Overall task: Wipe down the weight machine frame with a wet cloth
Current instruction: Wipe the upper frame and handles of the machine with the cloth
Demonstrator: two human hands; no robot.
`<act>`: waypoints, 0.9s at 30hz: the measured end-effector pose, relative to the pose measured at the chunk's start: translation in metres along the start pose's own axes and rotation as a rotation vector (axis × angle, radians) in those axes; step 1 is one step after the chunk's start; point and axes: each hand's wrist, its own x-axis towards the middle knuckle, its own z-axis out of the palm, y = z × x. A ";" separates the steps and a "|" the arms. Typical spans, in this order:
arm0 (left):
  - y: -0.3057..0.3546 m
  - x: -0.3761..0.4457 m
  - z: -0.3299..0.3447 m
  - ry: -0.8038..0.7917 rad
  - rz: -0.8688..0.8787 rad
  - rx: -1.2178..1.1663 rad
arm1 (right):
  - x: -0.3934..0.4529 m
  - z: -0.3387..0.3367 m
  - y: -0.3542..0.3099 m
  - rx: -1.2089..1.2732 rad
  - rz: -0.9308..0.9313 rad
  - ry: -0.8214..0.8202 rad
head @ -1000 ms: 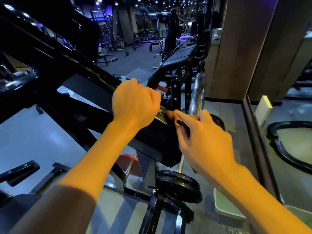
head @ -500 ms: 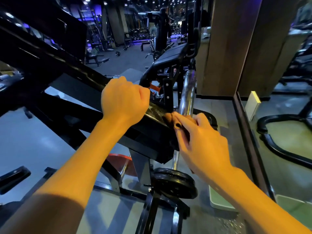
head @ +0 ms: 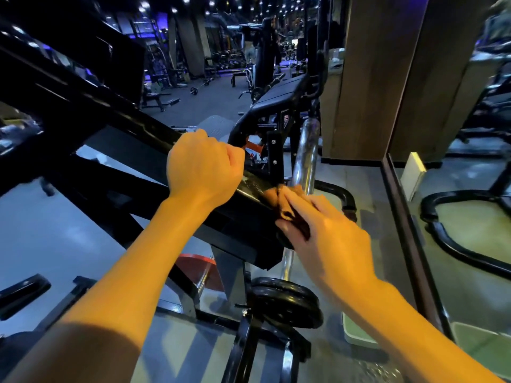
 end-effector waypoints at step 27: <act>0.000 0.000 0.000 0.029 -0.002 0.018 | 0.011 0.012 0.001 0.233 0.380 0.027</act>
